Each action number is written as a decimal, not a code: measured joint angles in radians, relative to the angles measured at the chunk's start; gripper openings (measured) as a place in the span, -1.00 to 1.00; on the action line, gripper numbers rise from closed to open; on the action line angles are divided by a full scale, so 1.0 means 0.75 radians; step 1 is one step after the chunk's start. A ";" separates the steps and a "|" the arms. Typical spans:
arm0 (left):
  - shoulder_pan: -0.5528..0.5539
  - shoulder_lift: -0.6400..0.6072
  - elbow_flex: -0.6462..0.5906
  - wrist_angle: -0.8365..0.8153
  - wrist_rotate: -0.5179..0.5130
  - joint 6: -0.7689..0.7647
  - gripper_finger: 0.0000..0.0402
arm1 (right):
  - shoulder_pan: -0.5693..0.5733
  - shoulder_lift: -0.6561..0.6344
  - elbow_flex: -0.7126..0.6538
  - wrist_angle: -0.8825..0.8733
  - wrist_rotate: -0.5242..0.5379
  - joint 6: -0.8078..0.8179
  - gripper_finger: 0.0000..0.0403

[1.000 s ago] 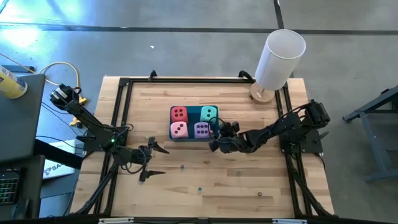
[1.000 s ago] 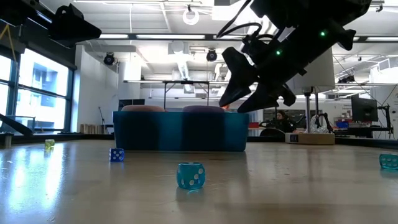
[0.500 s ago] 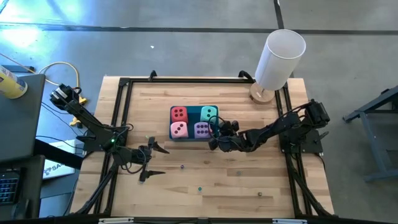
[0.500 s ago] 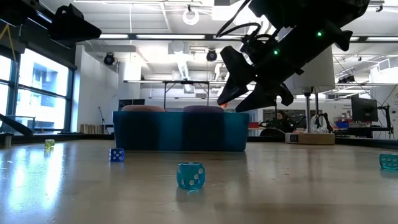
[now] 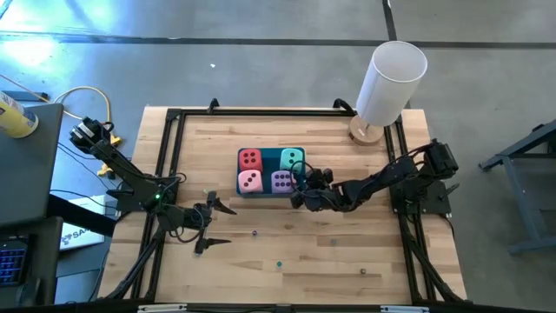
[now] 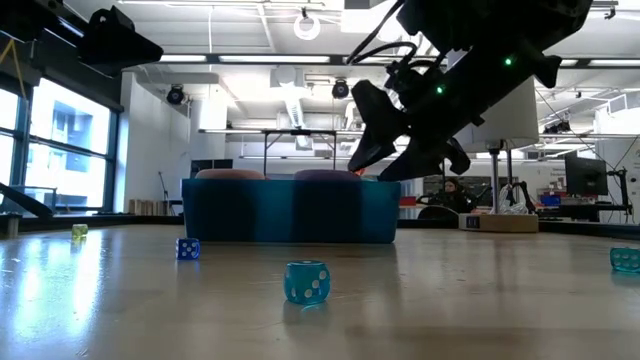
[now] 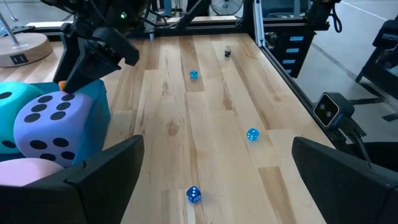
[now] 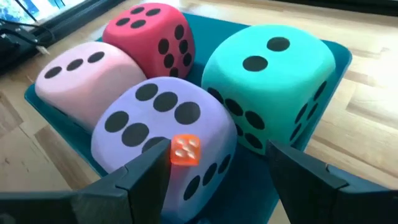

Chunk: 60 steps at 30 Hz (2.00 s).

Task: Pick & Place Dice
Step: Put the orange die into the blue bin, then put the green die into the blue bin

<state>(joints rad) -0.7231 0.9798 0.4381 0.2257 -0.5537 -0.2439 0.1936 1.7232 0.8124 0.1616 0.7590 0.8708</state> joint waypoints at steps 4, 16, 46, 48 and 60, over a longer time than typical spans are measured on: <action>0.000 0.000 0.000 0.000 0.000 0.000 0.99 | -0.006 0.004 0.001 0.015 -0.007 -0.002 0.25; 0.001 0.000 0.000 0.000 0.000 0.000 0.99 | -0.001 0.005 0.000 0.119 -0.045 -0.126 0.25; 0.010 0.001 0.001 0.217 -0.001 -0.017 0.99 | 0.241 -0.001 0.000 0.855 -0.400 -0.872 0.25; 0.010 0.001 0.001 0.289 -0.001 -0.019 0.99 | 0.241 -0.001 0.000 0.852 -0.422 -0.872 0.25; -0.004 -0.008 0.001 0.293 -0.110 -0.159 0.99 | 0.241 -0.001 0.000 0.796 -0.428 -0.826 0.25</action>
<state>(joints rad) -0.7258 0.9738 0.4389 0.4457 -0.6360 -0.3633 0.3744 1.7226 0.8124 0.7588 0.4377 0.2513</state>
